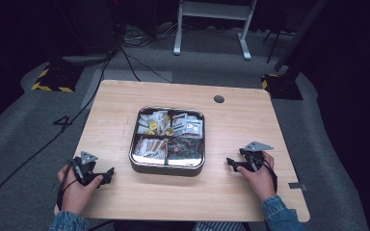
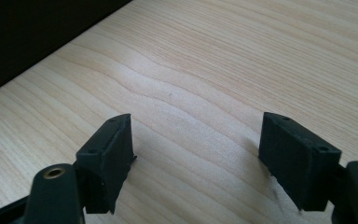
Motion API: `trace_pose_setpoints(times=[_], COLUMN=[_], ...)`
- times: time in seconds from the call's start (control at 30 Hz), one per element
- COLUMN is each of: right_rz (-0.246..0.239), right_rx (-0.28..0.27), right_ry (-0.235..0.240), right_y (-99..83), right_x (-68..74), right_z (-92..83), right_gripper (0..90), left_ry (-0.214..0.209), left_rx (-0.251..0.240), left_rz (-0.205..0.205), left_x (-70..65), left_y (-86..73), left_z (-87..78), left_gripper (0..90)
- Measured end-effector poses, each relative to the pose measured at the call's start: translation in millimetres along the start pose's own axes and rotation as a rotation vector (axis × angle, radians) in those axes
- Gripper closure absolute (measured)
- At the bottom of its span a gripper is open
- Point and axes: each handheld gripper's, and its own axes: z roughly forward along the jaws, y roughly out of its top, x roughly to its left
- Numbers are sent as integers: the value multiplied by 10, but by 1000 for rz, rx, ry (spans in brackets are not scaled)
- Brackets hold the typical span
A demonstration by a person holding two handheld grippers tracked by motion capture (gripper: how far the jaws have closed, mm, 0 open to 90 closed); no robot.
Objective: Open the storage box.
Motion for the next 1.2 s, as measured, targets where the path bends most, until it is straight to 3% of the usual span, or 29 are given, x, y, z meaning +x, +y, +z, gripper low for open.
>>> trace_pose_setpoints(times=[0.47,0.6,0.83,0.9,1.0,1.2], right_rz=[4,0,11,9,7,-6], right_rx=[5,23,-21,-37,-73,-94], right_ry=[-3,7,52,62,77,104], right_y=[10,31,156,212,323,448], right_x=[3,2,50,64,92,135], right_z=[5,-19,-117,-162,-240,-295], right_gripper=[265,324,322,323,321,317], left_ry=[0,0,-15,-19,-36,-47], left_rx=[0,0,-9,-17,-21,-54], left_rz=[0,0,10,16,-21,-38], left_x=[0,0,5,12,40,49], left_y=[0,0,-3,-5,0,26], left_z=[0,0,-9,-22,-72,-179], left_gripper=[44,44,62,158,178,199])
